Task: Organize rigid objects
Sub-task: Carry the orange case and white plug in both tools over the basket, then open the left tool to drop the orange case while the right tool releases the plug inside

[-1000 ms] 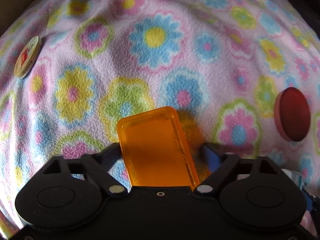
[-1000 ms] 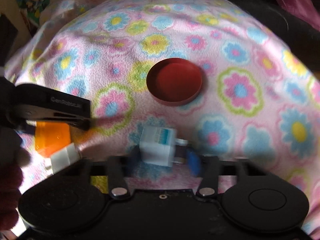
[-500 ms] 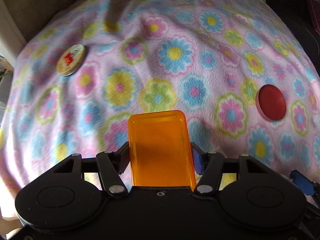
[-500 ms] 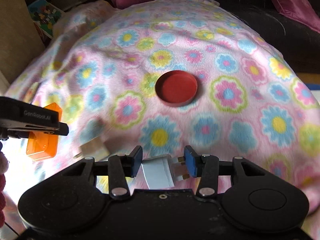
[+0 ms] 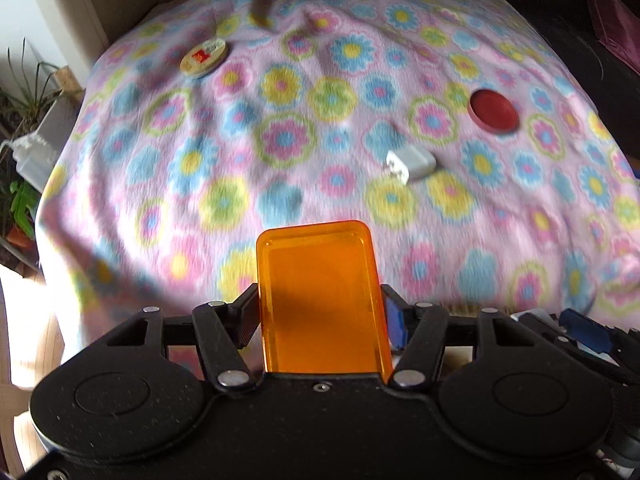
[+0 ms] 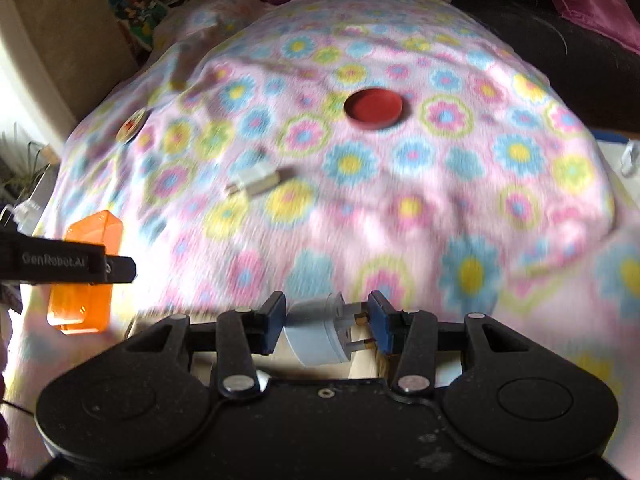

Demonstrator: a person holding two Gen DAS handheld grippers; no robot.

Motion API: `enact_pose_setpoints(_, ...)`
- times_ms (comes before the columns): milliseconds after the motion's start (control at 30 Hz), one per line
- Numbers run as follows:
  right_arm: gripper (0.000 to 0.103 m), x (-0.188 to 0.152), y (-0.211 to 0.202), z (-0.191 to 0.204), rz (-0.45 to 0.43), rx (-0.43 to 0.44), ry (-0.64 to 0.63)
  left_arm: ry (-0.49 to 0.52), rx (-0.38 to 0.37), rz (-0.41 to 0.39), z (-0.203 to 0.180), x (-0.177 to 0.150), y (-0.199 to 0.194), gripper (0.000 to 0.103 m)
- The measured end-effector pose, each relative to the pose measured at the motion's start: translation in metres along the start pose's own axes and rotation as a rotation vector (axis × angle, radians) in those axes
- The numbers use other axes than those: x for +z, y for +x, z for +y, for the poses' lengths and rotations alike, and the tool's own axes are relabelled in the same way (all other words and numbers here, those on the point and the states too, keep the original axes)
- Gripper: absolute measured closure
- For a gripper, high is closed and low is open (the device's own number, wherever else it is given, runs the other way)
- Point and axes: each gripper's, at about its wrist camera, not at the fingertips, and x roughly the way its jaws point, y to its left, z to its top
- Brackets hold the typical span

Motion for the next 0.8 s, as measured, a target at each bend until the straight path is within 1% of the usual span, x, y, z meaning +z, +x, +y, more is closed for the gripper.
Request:
enact_pose_setpoints(33,0.074,-0.006,-0.004,0.002,0.006,0.001,-0.003,-0.005,-0.007,0.005,0.002,-0.008,-0.004,0.046)
enact_pose_setpoints(67,0.094,-0.011,-0.009,0.004,0.010,0.000,-0.008,-0.010,-0.012,0.010,0.002,-0.016,-0.006,0.046)
enact_pose_setpoints(200,0.093,-0.026,-0.024,0.008,0.039,0.036,0.011,-0.017,-0.014,0.022,0.003,-0.041,-0.012,0.046)
enact_pose_setpoints(333,0.093,-0.038,-0.025,0.010,0.076,0.011,0.014,-0.018,0.005,0.046,0.003,-0.062,-0.012,0.046)
enact_pose_setpoints(433,0.093,-0.044,-0.028,0.008,0.089,0.023,0.029,0.000,0.024,0.073,0.002,-0.074,-0.006,0.046)
enact_pose_setpoints(533,0.086,-0.045,-0.025,0.008,0.099,0.014,0.030,0.024,0.046,0.112,-0.002,-0.081,0.004,0.045)
enact_pose_setpoints(567,0.086,-0.044,-0.023,0.008,0.104,0.010,0.030,0.033,0.045,0.120,-0.003,-0.080,0.005,0.045)
enact_pose_setpoints(633,0.086,-0.044,-0.022,0.008,0.110,0.008,0.030,0.041,0.046,0.102,-0.005,-0.080,0.003,0.042)
enact_pose_setpoints(667,0.086,-0.044,-0.022,0.008,0.109,0.007,0.026,0.047,0.053,0.093,-0.006,-0.080,0.002,0.038)
enact_pose_setpoints(700,0.084,-0.045,-0.022,0.009,0.107,0.003,0.022,0.051,0.057,0.088,-0.006,-0.081,0.001,0.036)
enact_pose_setpoints(733,0.079,-0.045,-0.023,0.009,0.104,0.002,0.018,0.055,0.057,0.087,-0.007,-0.082,0.001,0.036)
enact_pose_setpoints(800,0.078,-0.046,-0.024,0.010,0.100,-0.004,0.009,0.057,0.056,0.085,-0.007,-0.083,0.001,0.036)
